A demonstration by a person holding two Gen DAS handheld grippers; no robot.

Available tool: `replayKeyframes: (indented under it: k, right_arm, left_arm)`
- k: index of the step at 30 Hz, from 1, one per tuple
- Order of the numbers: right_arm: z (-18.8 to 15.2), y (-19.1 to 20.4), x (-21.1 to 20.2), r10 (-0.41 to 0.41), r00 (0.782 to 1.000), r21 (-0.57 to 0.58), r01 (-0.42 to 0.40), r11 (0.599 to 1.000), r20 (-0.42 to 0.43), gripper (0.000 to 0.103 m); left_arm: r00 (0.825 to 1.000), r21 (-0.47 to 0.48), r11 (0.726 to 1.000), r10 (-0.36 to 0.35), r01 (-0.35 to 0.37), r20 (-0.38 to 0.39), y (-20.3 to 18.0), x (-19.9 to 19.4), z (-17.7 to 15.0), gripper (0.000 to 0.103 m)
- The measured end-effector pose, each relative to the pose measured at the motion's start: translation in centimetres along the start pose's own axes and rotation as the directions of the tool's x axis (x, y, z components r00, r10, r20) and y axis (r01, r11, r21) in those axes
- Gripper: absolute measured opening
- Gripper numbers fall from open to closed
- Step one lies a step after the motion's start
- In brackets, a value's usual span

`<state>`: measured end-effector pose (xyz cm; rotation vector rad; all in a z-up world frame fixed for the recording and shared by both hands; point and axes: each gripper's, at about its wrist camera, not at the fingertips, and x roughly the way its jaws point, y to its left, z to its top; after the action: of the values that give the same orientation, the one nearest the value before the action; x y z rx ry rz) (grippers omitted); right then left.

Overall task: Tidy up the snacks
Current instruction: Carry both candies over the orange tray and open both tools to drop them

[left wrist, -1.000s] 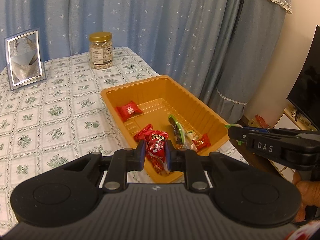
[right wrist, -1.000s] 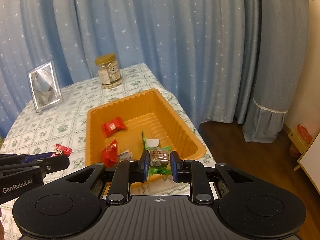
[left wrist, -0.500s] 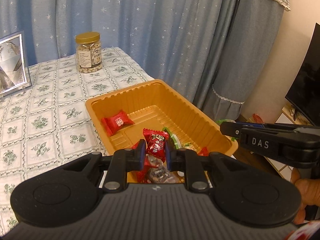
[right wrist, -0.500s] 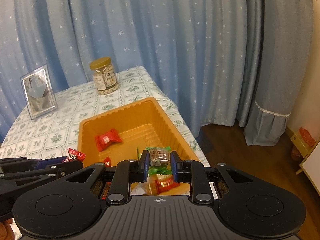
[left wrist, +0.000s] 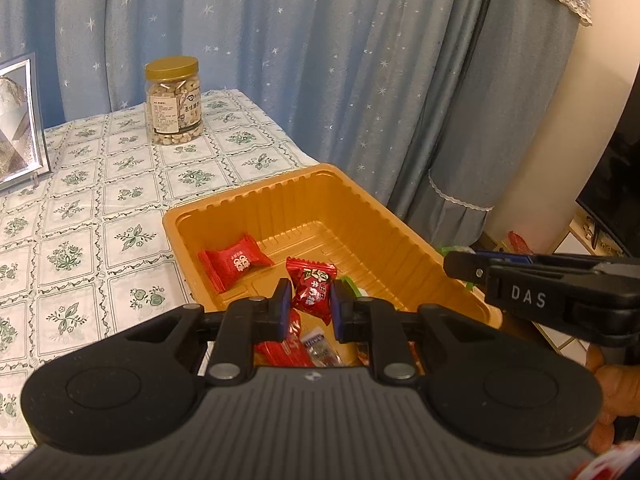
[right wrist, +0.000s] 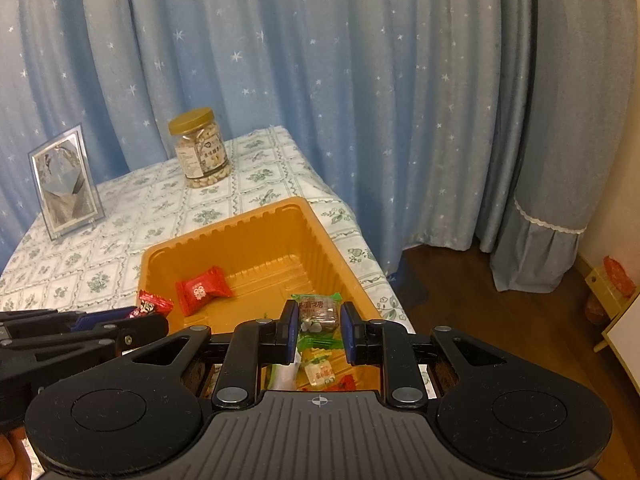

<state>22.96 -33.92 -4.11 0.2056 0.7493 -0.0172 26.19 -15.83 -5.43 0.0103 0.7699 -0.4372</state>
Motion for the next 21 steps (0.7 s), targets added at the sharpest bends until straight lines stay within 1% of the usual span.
replayKeyframes:
  k: [8, 15, 16, 17, 18, 21]
  right_arm:
    - [0.8, -0.2, 2.3, 0.011, 1.0, 0.008, -0.011, 1.0, -0.024, 0.023]
    - [1.2, -0.2, 3.5, 0.015, 0.999, 0.021, -0.015, 1.0, -0.036, 0.023]
    - [1.2, -0.2, 3.5, 0.016, 0.999, 0.022, -0.015, 1.0, -0.036, 0.023]
    - [1.2, -0.3, 3.6, 0.016, 0.999, 0.024, -0.015, 1.0, -0.036, 0.023]
    - [1.2, -0.2, 3.6, 0.016, 0.999, 0.025, -0.015, 1.0, -0.036, 0.023]
    - [1.2, -0.4, 3.6, 0.018, 0.999, 0.03, -0.017, 0.999, -0.038, 0.023]
  left_arm:
    - [1.0, -0.025, 1.0, -0.018, 0.017, -0.02, 1.6, 2.5, 1.2, 0.018]
    - [0.999, -0.023, 0.999, -0.028, 0.027, -0.024, 1.8, 4.2, 1.7, 0.018]
    - [0.999, -0.024, 0.999, -0.03, 0.03, -0.019, 1.9, 4.4, 1.7, 0.023]
    - [0.999, -0.024, 0.999, -0.031, 0.03, -0.018, 1.9, 4.5, 1.7, 0.029]
    - [1.0, -0.028, 0.999, -0.023, 0.022, -0.018, 2.0, 4.6, 1.8, 0.043]
    - [1.0, -0.04, 0.999, -0.017, 0.016, -0.003, 2.7, 4.3, 1.6, 0.045]
